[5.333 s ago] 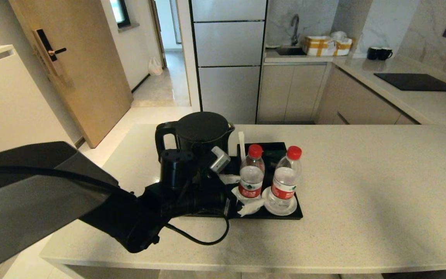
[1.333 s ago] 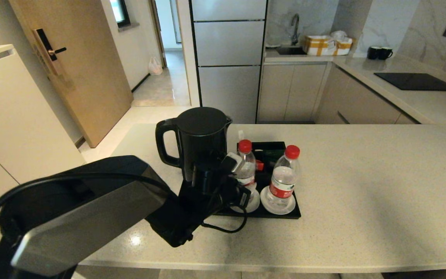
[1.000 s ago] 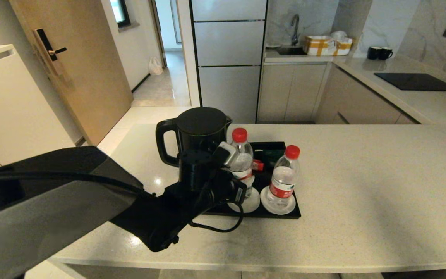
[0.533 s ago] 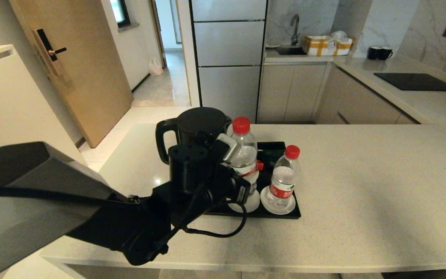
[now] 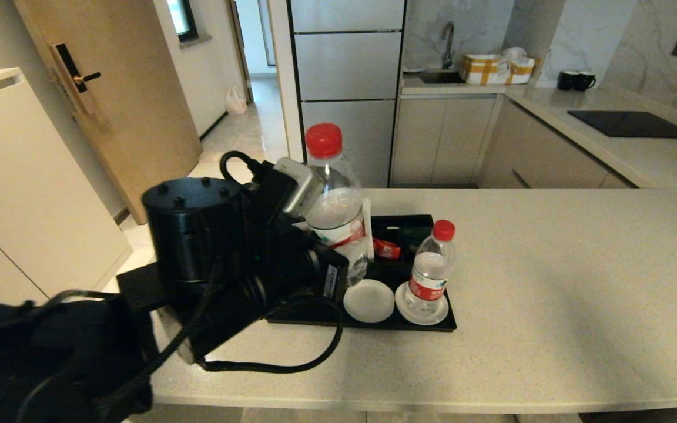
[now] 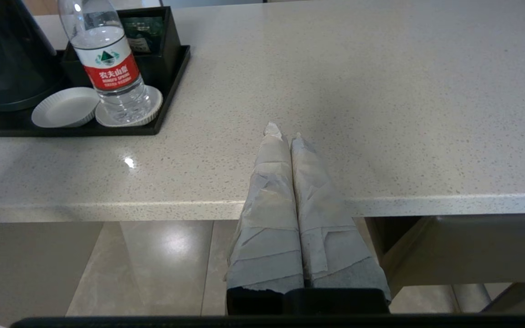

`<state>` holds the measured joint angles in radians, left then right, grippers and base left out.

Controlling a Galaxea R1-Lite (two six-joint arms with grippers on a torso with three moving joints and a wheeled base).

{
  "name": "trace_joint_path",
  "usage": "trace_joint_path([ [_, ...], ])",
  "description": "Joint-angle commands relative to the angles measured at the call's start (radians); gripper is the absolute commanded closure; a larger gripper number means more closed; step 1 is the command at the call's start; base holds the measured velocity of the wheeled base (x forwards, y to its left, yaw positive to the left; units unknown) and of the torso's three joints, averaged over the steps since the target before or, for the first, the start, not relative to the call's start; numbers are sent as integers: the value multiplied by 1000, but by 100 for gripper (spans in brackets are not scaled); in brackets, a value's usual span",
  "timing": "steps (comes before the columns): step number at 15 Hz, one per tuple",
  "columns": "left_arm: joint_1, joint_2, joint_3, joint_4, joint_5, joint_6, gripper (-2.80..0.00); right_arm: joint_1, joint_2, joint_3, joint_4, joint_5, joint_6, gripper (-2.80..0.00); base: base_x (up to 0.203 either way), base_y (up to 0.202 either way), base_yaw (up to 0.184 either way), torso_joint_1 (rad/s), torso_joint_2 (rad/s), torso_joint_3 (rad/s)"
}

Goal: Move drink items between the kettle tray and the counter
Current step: Place it on the left

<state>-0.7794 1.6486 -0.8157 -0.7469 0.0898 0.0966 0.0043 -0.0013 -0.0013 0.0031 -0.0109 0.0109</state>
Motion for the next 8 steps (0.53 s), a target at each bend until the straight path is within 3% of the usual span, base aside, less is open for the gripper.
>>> trace_joint_path([
  [1, -15, -202, 33, 104, 58, 0, 0, 0, 0, 1, 0, 0, 0, 0, 0, 0, 0, 0, 0, 0],
  [4, 2, -289, 185, 153, 168, -12, 0, 0, 0, 1, 0, 0, 0, 0, 0, 0, 0, 0, 0, 0],
  [8, 86, -300, 305, 143, 254, -154, 0, 0, 0, 1, 0, 0, 0, 0, 0, 0, 0, 0, 0, 0],
])
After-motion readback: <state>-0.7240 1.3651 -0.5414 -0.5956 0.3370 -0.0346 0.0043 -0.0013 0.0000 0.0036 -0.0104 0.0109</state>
